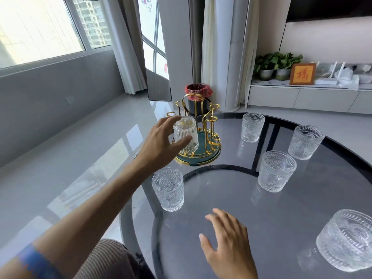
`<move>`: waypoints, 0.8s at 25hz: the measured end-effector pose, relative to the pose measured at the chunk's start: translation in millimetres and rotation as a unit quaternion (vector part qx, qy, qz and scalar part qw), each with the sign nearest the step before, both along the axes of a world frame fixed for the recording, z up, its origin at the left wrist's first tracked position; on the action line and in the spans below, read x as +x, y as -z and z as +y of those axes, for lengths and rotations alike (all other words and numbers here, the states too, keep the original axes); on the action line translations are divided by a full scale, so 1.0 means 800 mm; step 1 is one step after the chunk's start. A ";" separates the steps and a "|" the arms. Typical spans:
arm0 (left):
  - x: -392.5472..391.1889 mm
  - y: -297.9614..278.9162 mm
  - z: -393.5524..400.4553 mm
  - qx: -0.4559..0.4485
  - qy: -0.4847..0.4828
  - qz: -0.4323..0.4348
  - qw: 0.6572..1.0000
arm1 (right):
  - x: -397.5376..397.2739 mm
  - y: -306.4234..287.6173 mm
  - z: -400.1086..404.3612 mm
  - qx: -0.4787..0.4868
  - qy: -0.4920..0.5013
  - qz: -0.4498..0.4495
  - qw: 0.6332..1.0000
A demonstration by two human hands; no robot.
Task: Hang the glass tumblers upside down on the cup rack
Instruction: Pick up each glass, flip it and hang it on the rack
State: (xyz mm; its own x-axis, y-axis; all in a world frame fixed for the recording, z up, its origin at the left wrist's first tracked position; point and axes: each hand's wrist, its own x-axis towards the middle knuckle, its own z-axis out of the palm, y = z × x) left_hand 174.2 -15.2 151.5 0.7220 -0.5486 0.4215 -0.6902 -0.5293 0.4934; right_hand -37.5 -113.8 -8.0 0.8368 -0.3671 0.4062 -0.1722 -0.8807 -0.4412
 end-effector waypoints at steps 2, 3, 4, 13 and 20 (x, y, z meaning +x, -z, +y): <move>-0.048 0.030 0.050 0.027 0.016 0.033 0.999 | -0.003 -0.002 0.003 0.008 -0.002 0.028 1.000; -0.065 0.046 0.069 0.064 0.024 0.053 0.996 | -0.004 -0.002 0.005 0.011 -0.003 0.041 0.999; -0.075 0.060 0.080 0.100 0.031 0.067 0.992 | -0.005 -0.002 0.007 0.015 -0.006 0.055 0.998; -0.083 0.061 0.068 -0.035 -0.030 0.170 0.984 | -0.011 -0.066 0.027 0.509 0.034 0.006 0.860; -0.138 0.013 0.030 -0.146 0.178 0.129 0.965 | 0.009 -0.163 0.013 0.873 -0.068 -0.110 0.471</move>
State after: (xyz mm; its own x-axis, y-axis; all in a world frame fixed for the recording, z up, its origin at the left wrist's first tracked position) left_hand 63.5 8.9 140.8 0.6106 -0.6668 0.4273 -0.6376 -0.0939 0.7646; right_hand -30.1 -103.1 122.4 0.9093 -0.2507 -0.3321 0.0521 0.8604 -0.5069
